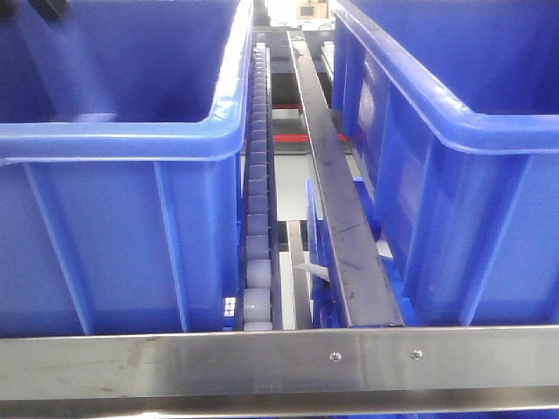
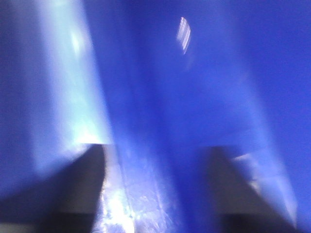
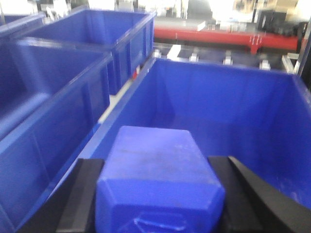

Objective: Pick and sort blue part to right shelf
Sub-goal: 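Lower the right-held blue part into a bin and open the right gripper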

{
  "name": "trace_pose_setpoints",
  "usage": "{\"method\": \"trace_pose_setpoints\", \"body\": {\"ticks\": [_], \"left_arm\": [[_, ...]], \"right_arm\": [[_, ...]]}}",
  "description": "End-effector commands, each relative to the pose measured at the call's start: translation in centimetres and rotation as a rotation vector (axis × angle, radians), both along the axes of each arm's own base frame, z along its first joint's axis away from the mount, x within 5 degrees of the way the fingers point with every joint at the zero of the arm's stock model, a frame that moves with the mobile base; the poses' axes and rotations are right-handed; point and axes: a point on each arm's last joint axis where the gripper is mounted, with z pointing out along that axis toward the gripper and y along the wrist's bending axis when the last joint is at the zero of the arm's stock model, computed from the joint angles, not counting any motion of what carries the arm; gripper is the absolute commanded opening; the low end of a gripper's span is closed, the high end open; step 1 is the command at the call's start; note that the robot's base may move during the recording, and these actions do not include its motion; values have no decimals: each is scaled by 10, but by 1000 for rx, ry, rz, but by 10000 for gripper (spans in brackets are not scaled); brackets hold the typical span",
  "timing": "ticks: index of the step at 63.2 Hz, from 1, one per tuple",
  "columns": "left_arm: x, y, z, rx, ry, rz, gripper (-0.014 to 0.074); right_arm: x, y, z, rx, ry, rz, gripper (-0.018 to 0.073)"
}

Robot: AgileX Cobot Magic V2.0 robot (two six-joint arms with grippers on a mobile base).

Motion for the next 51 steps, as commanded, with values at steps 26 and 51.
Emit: {"method": "trace_pose_setpoints", "body": {"ticks": [26, 51], "left_arm": [[-91, 28, 31, -65, -243, -31, 122], [-175, 57, 31, -143, -466, -36, 122]], "right_arm": [[150, 46, 37, -177, 586, -118, 277], [276, 35, -45, -201, 803, -247, 274]]}}
